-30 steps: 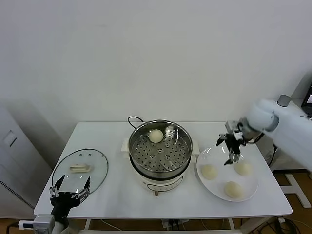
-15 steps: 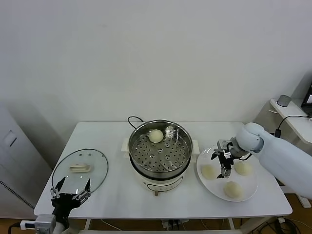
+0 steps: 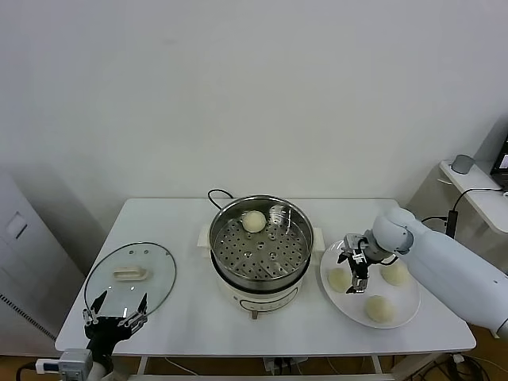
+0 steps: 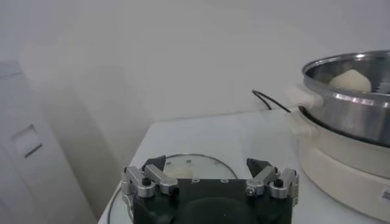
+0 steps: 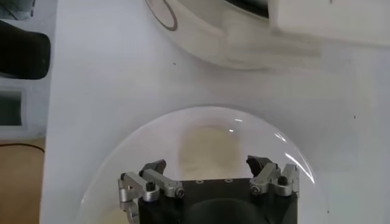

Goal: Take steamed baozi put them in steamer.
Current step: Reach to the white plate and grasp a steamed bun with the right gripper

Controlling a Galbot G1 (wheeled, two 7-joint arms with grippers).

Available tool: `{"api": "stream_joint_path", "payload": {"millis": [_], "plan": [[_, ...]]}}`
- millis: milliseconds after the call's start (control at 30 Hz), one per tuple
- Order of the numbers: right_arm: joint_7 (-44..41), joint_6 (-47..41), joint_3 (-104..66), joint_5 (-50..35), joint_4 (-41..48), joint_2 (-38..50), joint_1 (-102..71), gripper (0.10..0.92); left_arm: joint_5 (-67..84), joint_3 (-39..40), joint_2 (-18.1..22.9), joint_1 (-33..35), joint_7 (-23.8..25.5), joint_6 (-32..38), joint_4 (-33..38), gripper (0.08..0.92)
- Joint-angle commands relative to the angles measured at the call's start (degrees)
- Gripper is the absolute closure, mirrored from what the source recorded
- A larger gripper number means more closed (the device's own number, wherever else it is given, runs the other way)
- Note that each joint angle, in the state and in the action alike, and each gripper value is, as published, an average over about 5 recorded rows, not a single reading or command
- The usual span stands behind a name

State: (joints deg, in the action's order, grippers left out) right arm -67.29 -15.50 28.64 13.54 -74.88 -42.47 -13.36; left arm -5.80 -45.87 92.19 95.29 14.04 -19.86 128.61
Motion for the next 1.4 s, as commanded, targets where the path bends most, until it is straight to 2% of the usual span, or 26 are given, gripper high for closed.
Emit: {"api": "stream_joint_path", "payload": {"millis": [33,667,867,1200,1400], "plan": [[-0.1,0.3,-0.6,1.9,1.6,-1.1,-1.1,0.203,0.0,0.0,1.0,-0.1,0.1,0.0,-0.4,0.177],[-0.1,0.5,-0.6,2.4,3.0,-2.7,-1.4,0.205,-0.3,0.1,1.1,-0.4,0.1,-0.1,-0.9,0.177],[0.0,0.5,-0.8,2.4,3.2,-2.5,-1.4,0.307,-0.4,0.4,1.2,-0.5,0.1,-0.1,-1.0,0.177],[-0.6,-0.3,0.2,0.5,2.3,-0.6,1.6,0.553,-1.1,1.5,1.5,-1.2,0.0,-0.2,-1.4,0.177],[-1.3,-2.3,6.7,-5.5,-1.0,5.3,11.2,0.589,-1.1,2.0,1.5,-1.8,-0.1,-0.3,-1.4,0.177]]}}
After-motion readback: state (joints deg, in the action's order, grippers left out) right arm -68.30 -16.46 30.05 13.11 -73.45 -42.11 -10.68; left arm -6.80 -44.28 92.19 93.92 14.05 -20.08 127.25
